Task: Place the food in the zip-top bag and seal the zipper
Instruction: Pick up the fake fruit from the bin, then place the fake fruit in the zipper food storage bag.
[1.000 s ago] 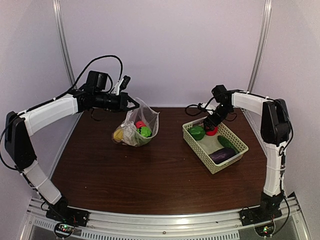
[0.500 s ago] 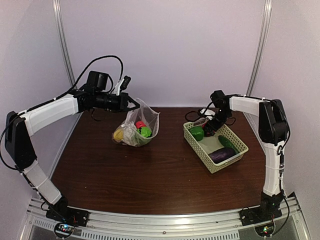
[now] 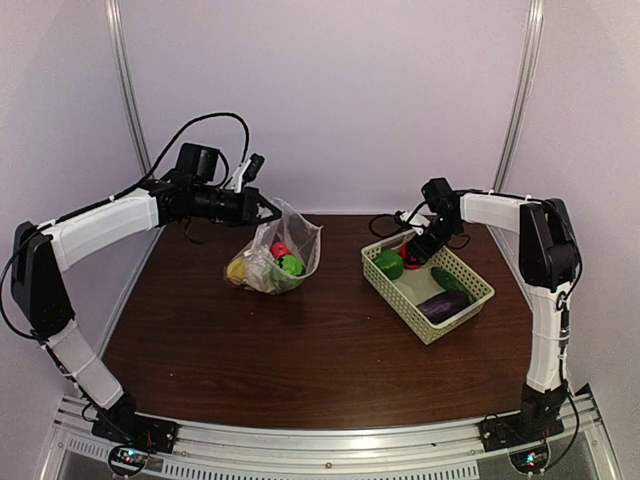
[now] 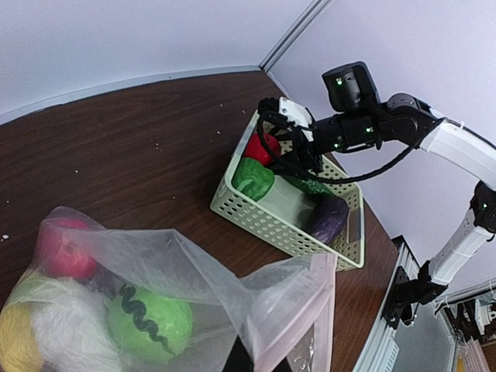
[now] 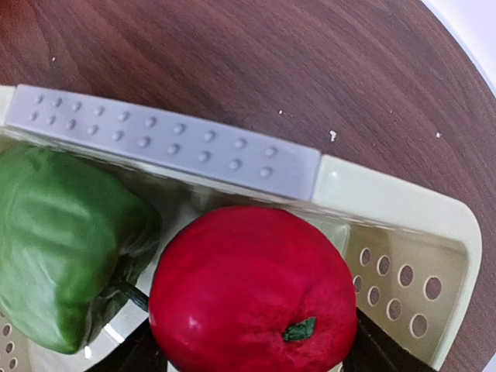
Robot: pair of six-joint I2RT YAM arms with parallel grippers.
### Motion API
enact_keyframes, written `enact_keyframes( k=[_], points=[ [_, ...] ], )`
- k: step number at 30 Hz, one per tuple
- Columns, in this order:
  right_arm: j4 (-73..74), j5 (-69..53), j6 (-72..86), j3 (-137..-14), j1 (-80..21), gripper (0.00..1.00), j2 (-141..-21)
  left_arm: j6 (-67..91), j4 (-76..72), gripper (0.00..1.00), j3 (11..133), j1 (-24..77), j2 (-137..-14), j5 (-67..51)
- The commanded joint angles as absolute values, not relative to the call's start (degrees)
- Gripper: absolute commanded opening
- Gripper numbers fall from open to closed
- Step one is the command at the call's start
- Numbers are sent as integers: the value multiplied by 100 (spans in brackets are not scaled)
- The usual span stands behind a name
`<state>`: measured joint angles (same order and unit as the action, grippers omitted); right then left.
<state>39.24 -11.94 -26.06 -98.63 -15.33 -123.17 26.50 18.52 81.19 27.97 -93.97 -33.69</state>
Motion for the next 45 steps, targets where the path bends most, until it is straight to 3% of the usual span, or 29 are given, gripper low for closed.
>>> enact_keyframes(
  k=[1, 12, 17, 24, 33, 45],
  points=[
    [3791, -1298, -2498, -9774, -1494, 68, -12161, 2593, 1846, 0, 8049, 2839, -9484, -3444],
    [4085, -1211, -2548, -8975, -1494, 66, -10374, 2610, 1846, 0, 8051, 2856, -9484, -3454],
    [4322, -1792, -2559, -8893, -1608, 66, -9651, 2610, 1847, 0, 8051, 2882, -9508, -3440],
    [4270, -2514, -2830, -9053, -2673, 68, -8924, 2585, 1847, 0, 8060, 2900, -9555, -3485],
    [5086, -2559, -3348, -10698, -4435, 69, -9799, 2565, 1846, 0, 8068, 2909, -9584, -3522],
    [5069, -1612, -3245, -11859, -5149, 70, -10961, 2575, 1849, 0, 8095, 2918, -9410, -3638]
  ],
)
